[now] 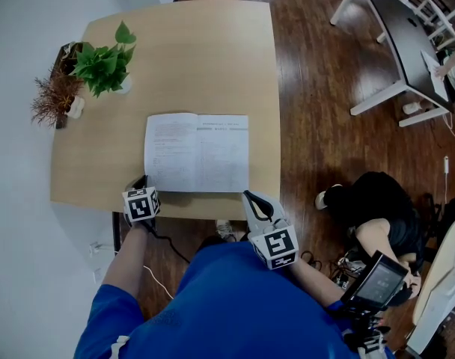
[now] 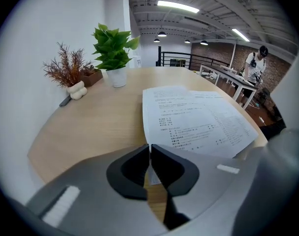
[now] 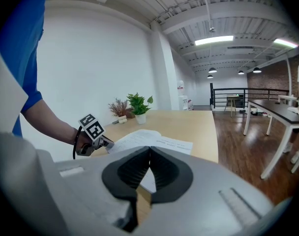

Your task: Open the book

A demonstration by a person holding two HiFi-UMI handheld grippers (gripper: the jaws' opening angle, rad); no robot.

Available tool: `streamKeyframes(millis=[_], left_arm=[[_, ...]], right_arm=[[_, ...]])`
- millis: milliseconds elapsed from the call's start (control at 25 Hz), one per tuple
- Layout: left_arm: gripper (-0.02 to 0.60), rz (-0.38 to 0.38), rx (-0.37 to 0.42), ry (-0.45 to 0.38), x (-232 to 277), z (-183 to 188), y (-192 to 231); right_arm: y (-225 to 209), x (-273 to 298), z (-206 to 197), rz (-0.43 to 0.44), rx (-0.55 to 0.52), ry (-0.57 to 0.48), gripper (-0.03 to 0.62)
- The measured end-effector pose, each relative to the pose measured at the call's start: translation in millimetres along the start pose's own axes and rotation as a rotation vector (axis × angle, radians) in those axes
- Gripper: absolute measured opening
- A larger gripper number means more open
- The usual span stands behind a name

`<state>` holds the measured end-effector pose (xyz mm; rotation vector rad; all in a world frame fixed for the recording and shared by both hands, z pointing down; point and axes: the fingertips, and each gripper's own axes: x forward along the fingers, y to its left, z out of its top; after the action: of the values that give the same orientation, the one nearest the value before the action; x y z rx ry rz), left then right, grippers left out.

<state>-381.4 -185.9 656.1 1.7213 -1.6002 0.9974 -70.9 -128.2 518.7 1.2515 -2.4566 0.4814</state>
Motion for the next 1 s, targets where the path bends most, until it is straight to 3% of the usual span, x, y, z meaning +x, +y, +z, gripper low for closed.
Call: streamKeyframes(millis=[600,1000], left_arm=[[0.037,0.034,0.081,0.066,23,-13,-3],[0.026,0.088,0.058,0.072,24,-29,12]], right_arm=[[-6,-1,-6,-0.011,-0.002,0.021,0.003],[-9,-1,-7,-0.008,-0.009,0.019,0.003]])
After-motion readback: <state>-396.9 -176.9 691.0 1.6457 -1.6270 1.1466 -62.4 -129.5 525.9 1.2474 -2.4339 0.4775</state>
